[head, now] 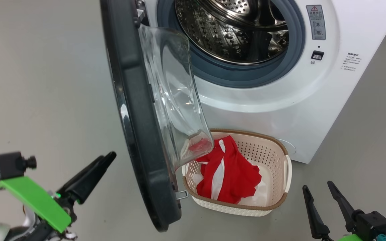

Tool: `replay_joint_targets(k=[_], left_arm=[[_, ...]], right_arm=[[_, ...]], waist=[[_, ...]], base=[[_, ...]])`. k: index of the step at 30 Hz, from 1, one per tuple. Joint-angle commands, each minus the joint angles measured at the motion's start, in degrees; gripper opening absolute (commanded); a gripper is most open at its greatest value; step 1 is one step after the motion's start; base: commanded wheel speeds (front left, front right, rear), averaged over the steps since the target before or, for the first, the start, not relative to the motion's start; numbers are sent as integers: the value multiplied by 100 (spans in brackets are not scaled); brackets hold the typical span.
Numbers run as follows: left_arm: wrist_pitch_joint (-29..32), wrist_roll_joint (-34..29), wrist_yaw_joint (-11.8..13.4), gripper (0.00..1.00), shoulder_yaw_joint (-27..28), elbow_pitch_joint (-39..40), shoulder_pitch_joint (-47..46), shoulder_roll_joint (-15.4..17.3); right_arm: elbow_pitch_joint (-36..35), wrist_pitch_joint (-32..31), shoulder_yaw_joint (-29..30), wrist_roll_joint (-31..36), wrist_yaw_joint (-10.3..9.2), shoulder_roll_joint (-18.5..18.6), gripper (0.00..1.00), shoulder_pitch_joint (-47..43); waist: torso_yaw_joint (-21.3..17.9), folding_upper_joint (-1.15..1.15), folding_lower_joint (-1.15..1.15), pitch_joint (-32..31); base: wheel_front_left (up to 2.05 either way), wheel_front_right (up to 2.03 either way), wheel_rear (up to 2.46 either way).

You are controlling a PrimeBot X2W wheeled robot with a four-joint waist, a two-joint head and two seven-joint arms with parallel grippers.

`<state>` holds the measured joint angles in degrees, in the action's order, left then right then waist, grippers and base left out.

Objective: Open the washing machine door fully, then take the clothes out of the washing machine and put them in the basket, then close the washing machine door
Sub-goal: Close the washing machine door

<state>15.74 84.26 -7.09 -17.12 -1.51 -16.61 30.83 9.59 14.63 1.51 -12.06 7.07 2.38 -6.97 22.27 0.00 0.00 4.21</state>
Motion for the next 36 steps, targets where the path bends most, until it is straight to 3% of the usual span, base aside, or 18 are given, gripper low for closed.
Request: replay_joint_targets(k=[1, 19, 36], left_arm=[[-125, 66, -40, 100, 272, 48, -13, 228], [-1202, 58, -40, 100, -98, -727, 899, -282], [-2786, -297, -40, 100, -640, -1542, 1043, -647]], right_arm=[[-121, 37, -142, -10, 42, 50, 100, 96], [-76, 37, -218, -25, 42, 50, 100, 65], [-71, 37, -238, 10, 42, 50, 100, 126]], waist=[[22, 0, 0, -13], [128, 0, 0, -114], [124, 0, 0, -63]], base=[[0, 0, 0], [0, 0, 0], [0, 0, 0]])
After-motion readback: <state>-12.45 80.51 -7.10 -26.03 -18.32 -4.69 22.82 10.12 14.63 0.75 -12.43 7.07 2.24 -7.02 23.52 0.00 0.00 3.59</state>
